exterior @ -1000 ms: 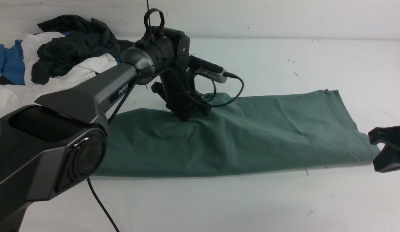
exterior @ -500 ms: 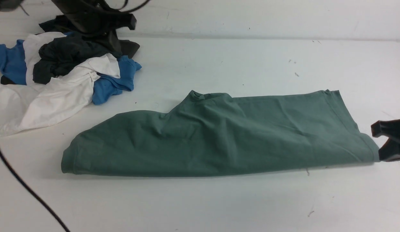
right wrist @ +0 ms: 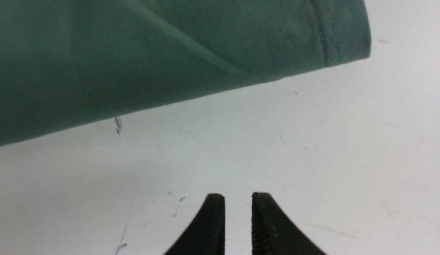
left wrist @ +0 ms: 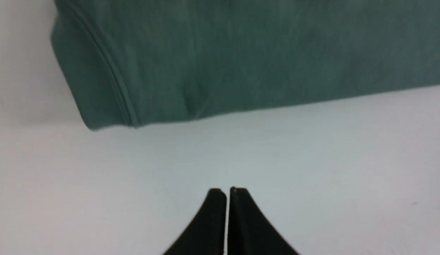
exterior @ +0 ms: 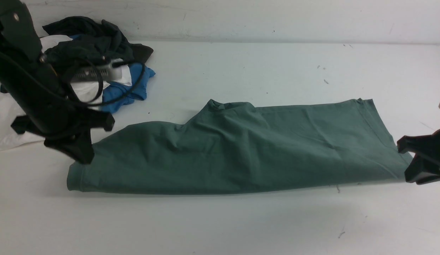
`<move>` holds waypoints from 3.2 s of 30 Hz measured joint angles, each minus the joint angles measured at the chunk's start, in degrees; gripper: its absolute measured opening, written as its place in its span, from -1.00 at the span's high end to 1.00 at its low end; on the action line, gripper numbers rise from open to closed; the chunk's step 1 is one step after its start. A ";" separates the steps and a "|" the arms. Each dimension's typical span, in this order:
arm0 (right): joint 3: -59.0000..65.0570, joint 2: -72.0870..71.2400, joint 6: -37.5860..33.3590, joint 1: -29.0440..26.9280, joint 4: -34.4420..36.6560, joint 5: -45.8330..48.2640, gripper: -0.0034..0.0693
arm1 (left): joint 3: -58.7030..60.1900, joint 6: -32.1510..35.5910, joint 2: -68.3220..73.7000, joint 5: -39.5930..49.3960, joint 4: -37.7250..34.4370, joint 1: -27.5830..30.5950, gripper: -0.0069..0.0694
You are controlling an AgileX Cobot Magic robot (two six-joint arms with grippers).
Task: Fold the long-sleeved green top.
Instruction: Hold the left edge of the fabric with your left arm, then drag the left edge of the fabric to the left with your left arm and fold it to the right edge
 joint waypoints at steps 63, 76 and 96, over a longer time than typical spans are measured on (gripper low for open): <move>18.47 -19.48 -2.19 0.00 0.67 7.53 0.57 | -7.99 -6.06 -15.88 -7.90 -7.40 -1.93 0.77; 18.47 -19.72 -2.53 0.00 1.05 5.47 0.57 | -9.98 -1.22 8.99 -25.74 -13.42 -16.98 0.77; 18.47 -19.72 -2.53 0.00 1.05 4.47 0.57 | -10.09 1.01 3.88 -26.52 -18.38 -16.08 -0.28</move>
